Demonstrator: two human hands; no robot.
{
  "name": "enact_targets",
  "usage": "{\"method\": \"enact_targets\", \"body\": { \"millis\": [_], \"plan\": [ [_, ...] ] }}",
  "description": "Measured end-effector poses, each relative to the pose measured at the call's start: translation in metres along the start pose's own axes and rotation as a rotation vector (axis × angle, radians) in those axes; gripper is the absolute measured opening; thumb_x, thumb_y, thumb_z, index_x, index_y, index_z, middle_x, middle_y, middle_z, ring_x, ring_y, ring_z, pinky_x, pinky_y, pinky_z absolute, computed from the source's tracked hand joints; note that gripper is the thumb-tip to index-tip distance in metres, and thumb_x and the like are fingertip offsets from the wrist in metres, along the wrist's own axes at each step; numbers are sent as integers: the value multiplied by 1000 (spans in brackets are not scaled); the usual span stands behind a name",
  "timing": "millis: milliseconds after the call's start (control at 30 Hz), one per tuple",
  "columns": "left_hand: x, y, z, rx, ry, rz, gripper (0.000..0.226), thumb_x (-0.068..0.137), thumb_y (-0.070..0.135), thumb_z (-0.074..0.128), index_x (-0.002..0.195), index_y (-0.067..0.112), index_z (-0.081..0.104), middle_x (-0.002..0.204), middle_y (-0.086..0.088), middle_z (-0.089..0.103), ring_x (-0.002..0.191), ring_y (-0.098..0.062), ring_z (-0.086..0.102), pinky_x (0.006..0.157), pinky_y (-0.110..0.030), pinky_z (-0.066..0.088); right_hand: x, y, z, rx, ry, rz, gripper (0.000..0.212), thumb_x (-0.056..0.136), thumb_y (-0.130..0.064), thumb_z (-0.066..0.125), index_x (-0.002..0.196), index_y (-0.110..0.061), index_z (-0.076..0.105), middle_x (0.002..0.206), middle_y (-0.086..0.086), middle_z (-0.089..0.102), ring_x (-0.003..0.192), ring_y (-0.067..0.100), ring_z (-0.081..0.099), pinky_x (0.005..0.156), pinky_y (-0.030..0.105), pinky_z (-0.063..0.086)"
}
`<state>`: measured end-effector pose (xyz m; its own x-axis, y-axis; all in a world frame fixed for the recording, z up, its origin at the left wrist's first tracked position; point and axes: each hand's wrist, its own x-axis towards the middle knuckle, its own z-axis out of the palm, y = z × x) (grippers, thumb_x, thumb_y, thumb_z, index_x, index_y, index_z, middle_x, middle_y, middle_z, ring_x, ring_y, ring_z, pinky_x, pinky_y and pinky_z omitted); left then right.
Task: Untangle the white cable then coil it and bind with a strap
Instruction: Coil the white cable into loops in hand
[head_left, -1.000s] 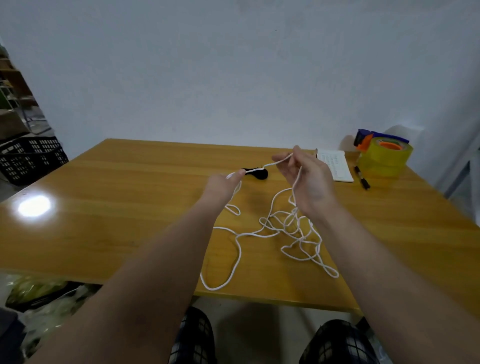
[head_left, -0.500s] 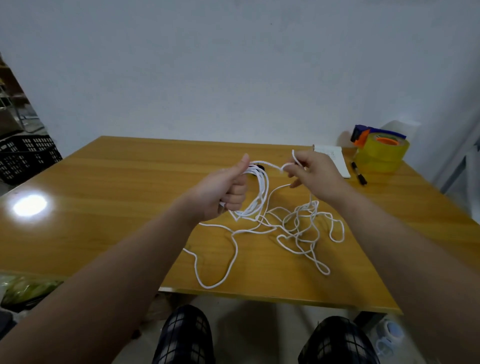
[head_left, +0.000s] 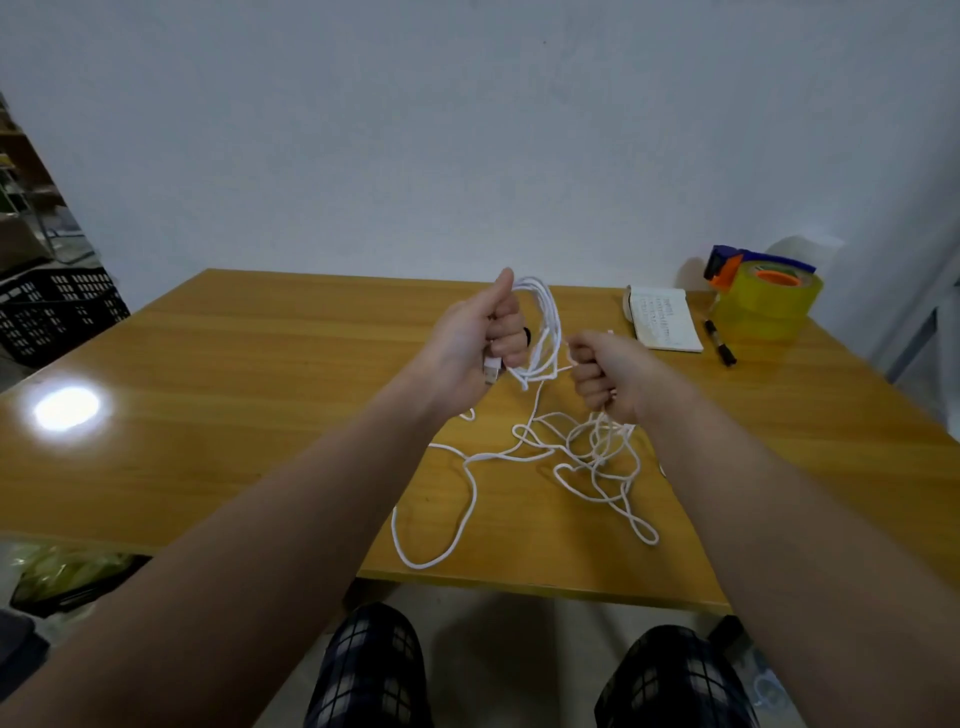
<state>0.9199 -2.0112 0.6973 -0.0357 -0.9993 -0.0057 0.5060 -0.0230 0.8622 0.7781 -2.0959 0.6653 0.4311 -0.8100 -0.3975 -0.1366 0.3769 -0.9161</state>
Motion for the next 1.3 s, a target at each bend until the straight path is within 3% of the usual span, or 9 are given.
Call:
{"method": "enact_targets", "body": {
  "millis": [100, 167, 267, 433, 533, 700, 1067, 1200, 1300],
  "plan": [
    [6, 7, 7, -165, 34, 57, 41, 102, 32, 32, 65, 17, 34, 50, 3, 50, 45, -9, 48, 50, -20, 42, 0, 11, 3, 70, -243, 119, 39, 97, -38, 37, 62, -21, 37, 34, -9, 21, 25, 3, 16, 29, 15, 9],
    [11, 14, 7, -174, 67, 116, 42, 102, 31, 31, 65, 14, 38, 87, -14, 72, 83, -18, 68, 76, -29, 53, -6, 15, -1, 216, -335, 92, 28, 92, -39, 45, 76, -17, 52, 35, -9, 24, 25, 1, 19, 28, 13, 11],
    [15, 23, 2, -105, 147, 154, 42, 103, 30, 28, 66, 14, 38, 132, -24, 54, 128, -30, 49, 97, -43, 44, -14, 19, -11, 394, -319, -11, 23, 82, -29, 55, 98, -14, 60, 37, -9, 25, 27, 2, 21, 30, 11, 13],
    [21, 26, -16, -75, 307, 207, 34, 104, 28, 30, 76, 13, 44, 141, -19, 46, 136, -25, 39, 109, -46, 34, -29, 23, -23, 77, -22, -179, 16, 92, -22, 56, 91, -7, 64, 49, -5, 40, 36, 2, 27, 33, 14, 18],
    [27, 20, -24, -5, 370, 187, 25, 103, 25, 36, 101, 6, 53, 137, -14, 47, 129, -18, 43, 95, -36, 37, -51, 17, -11, -638, 93, -482, 17, 90, -18, 61, 102, -11, 70, 73, 0, 57, 53, 1, 48, 47, 14, 34],
    [29, 6, -21, 269, 450, 199, 20, 97, 21, 47, 78, 15, 50, 87, -3, 47, 76, -13, 46, 71, -33, 37, -78, -1, 20, -1595, 0, -653, 30, 97, -30, 46, 124, -36, 58, 101, -1, 46, 101, 21, 54, 72, 32, 39],
    [4, -6, -3, 966, 92, 143, 22, 91, 30, 46, 87, 9, 48, 75, -5, 45, 69, -21, 42, 67, -36, 36, -67, -16, 23, -1270, 136, -1044, 14, 91, -22, 57, 97, -16, 69, 85, -9, 41, 80, 15, 47, 69, 35, 41],
    [-1, -8, 1, 926, 17, 112, 33, 96, 27, 45, 105, -3, 54, 86, -12, 63, 84, -21, 63, 74, -33, 46, -64, -17, 16, -951, 215, -971, 30, 79, -31, 72, 92, -17, 48, 79, -3, 53, 66, 9, 49, 60, 14, 36],
    [-5, -11, 2, 922, 40, 109, 30, 100, 28, 39, 83, 8, 54, 61, -4, 59, 67, -19, 54, 65, -32, 39, -59, -17, 7, -972, 316, -875, 38, 72, -47, 74, 82, -19, 51, 67, -8, 53, 61, 8, 47, 56, 23, 37]
  ]
}}
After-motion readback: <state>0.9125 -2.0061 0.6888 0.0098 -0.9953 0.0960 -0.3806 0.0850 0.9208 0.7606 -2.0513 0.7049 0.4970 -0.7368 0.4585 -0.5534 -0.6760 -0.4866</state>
